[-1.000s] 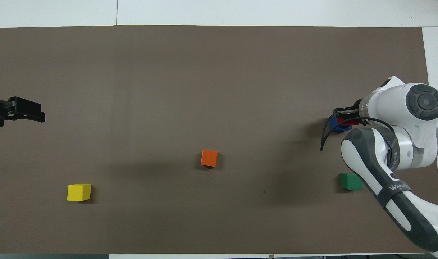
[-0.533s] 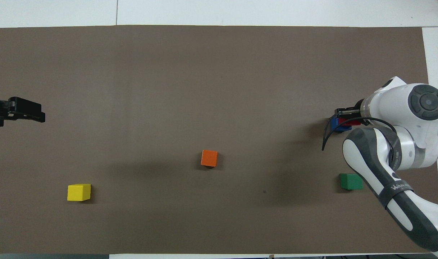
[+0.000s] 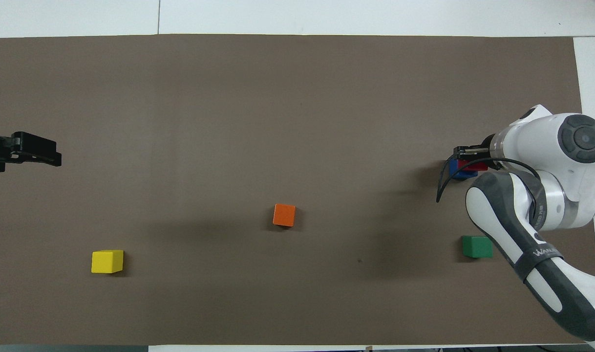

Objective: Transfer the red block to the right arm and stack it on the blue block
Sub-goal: 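Lower the red cube onto the blue cube with the right gripper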

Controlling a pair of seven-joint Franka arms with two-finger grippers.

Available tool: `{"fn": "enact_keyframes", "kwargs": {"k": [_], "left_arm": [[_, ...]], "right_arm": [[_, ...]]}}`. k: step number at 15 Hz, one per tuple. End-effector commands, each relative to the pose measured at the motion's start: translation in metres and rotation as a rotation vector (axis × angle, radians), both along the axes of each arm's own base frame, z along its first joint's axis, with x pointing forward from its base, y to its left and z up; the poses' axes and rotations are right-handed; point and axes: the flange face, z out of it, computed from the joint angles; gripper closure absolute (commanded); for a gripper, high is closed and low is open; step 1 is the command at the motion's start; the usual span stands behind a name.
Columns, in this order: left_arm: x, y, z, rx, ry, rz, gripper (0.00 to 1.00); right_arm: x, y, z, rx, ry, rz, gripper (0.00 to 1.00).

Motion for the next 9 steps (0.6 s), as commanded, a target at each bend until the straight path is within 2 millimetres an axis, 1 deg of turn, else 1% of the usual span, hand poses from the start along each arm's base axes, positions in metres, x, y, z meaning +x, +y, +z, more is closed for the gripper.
{"fn": "enact_keyframes", "kwargs": {"k": [1,4,5,6,9], "left_arm": [[-0.007,0.001,0.002,-0.016,-0.005,-0.01,0.0],[-0.007,0.001,0.002,-0.016,-0.005,-0.01,0.0],[-0.007,0.001,0.002,-0.016,-0.005,-0.01,0.0],[-0.007,0.001,0.002,-0.016,-0.005,-0.01,0.0],[-0.007,0.001,0.002,-0.016,-0.005,-0.01,0.0]], "right_arm": [[0.0,-0.002,0.003,0.016,-0.024,-0.028,0.0],[0.001,-0.001,0.005,0.016,-0.025,-0.023,0.0],[0.005,-0.002,0.013,0.013,-0.033,-0.018,0.0],[0.008,-0.001,0.026,0.012,-0.03,-0.014,0.0],[0.015,-0.003,0.085,0.004,-0.008,0.008,0.0]]}}
